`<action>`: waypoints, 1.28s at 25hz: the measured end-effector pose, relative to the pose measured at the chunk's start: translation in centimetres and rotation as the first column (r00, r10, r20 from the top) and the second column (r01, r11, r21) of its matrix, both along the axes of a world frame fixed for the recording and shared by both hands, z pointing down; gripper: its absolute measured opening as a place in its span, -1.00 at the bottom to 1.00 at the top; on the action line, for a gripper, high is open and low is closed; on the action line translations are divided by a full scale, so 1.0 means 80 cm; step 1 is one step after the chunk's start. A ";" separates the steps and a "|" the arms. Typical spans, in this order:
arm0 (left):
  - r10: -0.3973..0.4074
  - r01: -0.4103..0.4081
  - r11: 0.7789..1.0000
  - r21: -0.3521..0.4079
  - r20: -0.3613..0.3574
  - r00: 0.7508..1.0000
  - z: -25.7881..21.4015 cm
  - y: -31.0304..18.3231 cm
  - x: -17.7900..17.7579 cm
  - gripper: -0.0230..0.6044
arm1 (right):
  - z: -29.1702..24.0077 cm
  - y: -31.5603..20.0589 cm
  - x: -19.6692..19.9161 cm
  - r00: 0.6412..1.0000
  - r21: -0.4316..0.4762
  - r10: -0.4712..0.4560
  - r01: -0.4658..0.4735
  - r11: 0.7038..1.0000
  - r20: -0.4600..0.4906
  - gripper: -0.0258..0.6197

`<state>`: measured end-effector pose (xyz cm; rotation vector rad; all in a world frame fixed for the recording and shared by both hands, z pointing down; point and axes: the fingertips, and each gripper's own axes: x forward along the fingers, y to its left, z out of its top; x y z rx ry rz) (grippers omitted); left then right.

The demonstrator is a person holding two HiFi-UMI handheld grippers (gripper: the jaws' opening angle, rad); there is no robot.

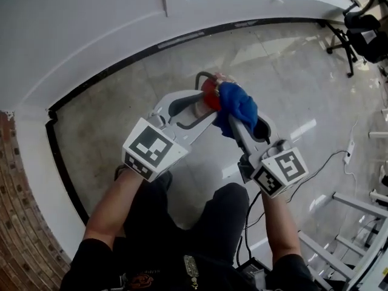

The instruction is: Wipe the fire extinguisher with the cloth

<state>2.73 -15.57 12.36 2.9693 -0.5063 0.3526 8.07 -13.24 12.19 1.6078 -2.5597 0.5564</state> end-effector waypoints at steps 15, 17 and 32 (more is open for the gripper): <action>0.127 -0.111 0.973 -0.204 0.066 0.990 0.129 0.047 0.051 0.12 | 0.166 0.018 -0.028 0.991 0.078 -0.105 0.112 0.991 -0.084 -0.59; 0.103 -0.081 0.976 -0.203 0.098 0.990 0.140 0.046 0.056 -0.19 | 0.172 0.020 -0.030 0.988 0.081 -0.108 0.117 0.990 -0.108 -0.58; -0.185 0.183 0.983 0.027 0.224 0.957 0.165 -0.065 0.035 -0.56 | 0.210 0.045 0.012 0.982 -0.008 -0.078 0.078 0.997 -0.174 -0.35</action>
